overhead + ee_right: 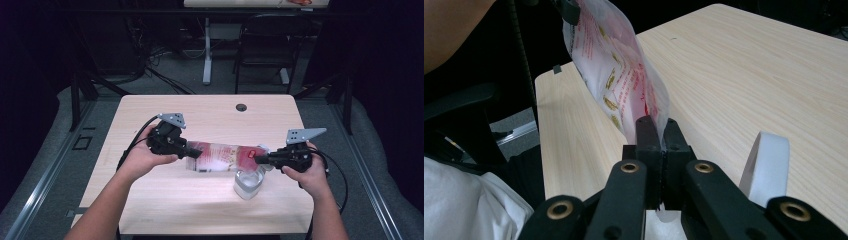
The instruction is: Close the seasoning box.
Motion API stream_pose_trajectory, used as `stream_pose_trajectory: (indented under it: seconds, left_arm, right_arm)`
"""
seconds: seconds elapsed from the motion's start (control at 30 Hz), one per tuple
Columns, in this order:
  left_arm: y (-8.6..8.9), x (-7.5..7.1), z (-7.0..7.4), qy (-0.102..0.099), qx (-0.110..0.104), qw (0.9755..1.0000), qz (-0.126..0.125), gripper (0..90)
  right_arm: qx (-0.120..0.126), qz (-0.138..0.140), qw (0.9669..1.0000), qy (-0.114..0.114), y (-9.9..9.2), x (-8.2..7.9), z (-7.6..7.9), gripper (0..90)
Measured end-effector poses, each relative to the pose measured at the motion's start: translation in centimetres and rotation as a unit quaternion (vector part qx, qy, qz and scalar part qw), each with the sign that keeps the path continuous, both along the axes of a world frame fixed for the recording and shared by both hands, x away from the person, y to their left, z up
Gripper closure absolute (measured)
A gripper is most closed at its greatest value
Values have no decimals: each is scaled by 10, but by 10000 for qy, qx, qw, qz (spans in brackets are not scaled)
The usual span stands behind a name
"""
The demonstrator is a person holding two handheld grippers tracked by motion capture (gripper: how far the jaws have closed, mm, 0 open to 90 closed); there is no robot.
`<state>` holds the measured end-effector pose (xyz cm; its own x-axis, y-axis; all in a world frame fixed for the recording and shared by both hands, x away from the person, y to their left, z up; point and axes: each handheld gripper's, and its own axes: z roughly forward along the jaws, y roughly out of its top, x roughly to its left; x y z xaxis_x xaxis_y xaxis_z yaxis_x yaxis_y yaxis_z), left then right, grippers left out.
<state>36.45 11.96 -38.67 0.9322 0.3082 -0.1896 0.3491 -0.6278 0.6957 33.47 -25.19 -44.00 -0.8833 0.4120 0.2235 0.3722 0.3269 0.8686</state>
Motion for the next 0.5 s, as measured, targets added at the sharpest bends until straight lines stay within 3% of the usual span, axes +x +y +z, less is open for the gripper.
stream_pose_trajectory:
  seconds: [0.03, 0.13, 0.2, 0.23, 0.27, 0.33, 0.37, 0.4, 0.5]
  left_arm:
    - [0, -1, 0, -55, 88, 9999, 49, 730]
    - [3, 0, -4, 17, -21, 10000, 45, 729]
    - [5, 0, -6, -14, 39, 9999, 101, 729]
    - [5, 0, -8, 42, -79, 9999, 59, 728]
    - [6, 0, -8, 4, 16, 10000, 97, 727]
    - [8, 0, -12, 64, -99, 9999, 81, 721]
    - [9, 0, -13, 34, -40, 9999, 122, 718]
    - [10, 0, -16, 96, -175, 9998, 80, 716]
    - [13, -1, -21, 92, -193, 9997, 101, 712]
  right_arm:
    - [7, -16, 10000, -9, 1, -1, 0, 900]
    - [-34, -32, 10000, -43, 3, -1, 2, 900]
    - [-49, -76, 9999, -57, 5, -2, 4, 900]
    - [-56, -71, 9999, -53, 6, -2, 4, 900]
    - [-52, -62, 10000, -43, 6, -2, 4, 900]
    - [-36, -31, 10000, -25, 7, -3, 5, 900]
    - [-48, -7, 10000, -24, 8, -3, 5, 900]
    - [-35, 10, 10000, -24, 8, -3, 5, 900]
    - [-48, 6, 10000, -55, 10, -4, 6, 900]
